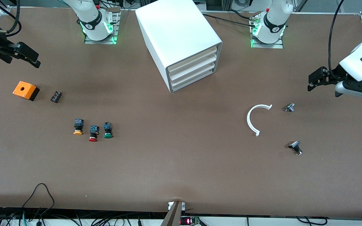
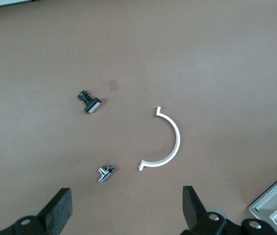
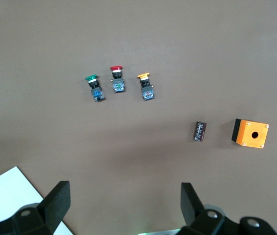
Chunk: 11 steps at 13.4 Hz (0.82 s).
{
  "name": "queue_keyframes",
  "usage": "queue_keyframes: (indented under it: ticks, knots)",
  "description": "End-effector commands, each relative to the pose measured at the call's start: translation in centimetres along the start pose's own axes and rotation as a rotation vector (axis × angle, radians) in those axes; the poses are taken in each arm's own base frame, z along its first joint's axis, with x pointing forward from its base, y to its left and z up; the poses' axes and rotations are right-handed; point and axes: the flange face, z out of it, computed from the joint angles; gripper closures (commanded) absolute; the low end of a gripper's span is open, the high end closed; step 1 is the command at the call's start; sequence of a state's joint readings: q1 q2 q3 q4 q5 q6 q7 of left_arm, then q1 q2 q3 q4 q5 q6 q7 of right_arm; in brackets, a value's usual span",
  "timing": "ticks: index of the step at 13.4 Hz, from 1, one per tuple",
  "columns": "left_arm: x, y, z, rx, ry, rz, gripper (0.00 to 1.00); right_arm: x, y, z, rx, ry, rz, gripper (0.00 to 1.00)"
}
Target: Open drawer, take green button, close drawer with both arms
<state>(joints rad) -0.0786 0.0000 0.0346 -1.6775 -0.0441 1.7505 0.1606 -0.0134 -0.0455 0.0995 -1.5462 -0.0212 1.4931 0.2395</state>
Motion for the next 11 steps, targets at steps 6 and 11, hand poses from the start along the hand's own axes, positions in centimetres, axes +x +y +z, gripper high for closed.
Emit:
queue_keyframes:
  ticks: [6,11]
  knots:
    - [1.2,0.0,-0.5,0.037,0.018,0.025,0.01,-0.3,0.3,0.0,0.016,-0.003,-0.02,0.0]
    - [1.3,0.0,-0.3,0.04,0.008,0.031,0.01,-0.2,0.5,-0.2,0.019,0.0,-0.02,0.0]
